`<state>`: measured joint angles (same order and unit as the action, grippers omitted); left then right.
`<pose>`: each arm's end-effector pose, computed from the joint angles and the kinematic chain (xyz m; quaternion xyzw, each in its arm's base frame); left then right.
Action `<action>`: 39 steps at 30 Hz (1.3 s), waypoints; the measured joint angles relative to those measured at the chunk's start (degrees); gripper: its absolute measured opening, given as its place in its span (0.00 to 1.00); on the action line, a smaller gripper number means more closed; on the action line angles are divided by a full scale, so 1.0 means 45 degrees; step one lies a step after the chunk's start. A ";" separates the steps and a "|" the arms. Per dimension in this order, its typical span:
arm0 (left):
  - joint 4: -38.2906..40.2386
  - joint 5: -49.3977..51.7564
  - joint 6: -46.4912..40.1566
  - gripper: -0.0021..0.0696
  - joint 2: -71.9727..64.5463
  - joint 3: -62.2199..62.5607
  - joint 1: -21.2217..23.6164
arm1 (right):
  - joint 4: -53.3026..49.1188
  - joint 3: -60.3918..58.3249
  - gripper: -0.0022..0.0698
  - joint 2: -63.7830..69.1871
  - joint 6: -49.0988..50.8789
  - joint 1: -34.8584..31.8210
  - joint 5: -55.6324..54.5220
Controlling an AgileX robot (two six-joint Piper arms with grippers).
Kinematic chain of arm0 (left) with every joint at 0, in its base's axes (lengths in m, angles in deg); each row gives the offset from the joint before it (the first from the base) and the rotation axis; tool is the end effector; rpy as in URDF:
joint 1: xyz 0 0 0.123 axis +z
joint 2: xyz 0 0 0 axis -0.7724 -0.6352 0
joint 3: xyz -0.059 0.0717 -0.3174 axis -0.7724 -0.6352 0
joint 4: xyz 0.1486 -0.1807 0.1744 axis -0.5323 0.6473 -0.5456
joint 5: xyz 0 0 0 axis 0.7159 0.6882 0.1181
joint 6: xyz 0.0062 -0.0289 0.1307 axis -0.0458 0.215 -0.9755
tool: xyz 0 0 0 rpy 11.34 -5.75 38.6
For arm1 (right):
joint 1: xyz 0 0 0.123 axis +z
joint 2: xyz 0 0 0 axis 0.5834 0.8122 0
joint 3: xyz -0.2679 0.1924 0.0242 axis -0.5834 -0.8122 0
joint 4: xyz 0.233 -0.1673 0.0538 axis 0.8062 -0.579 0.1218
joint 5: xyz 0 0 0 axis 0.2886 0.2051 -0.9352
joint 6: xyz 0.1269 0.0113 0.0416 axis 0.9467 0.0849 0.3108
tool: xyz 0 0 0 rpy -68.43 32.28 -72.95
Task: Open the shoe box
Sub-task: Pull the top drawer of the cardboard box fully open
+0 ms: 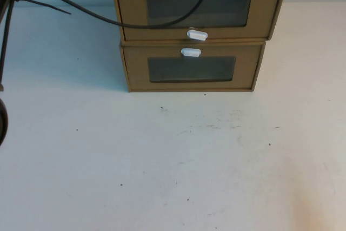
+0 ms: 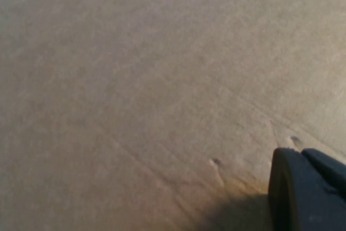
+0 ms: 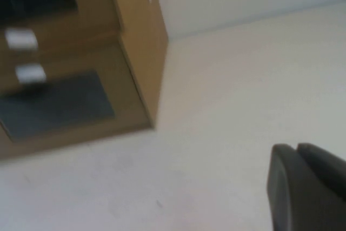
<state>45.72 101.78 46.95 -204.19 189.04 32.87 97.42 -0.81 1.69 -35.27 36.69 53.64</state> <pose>0.5364 -0.2423 0.4211 0.3552 0.7743 -0.2422 0.4644 0.0922 0.0148 0.1828 0.0592 0.7440 0.1290 0.6529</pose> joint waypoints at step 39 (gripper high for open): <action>-0.0170 0.0338 0.0569 0.02 0.0045 0.0016 0.0000 | 0.2675 0.7396 0.01 0.8949 -0.2630 0.3590 0.5434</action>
<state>44.96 103.31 49.51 -203.99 189.12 32.87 109.46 32.48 41.96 -47.11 52.85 78.09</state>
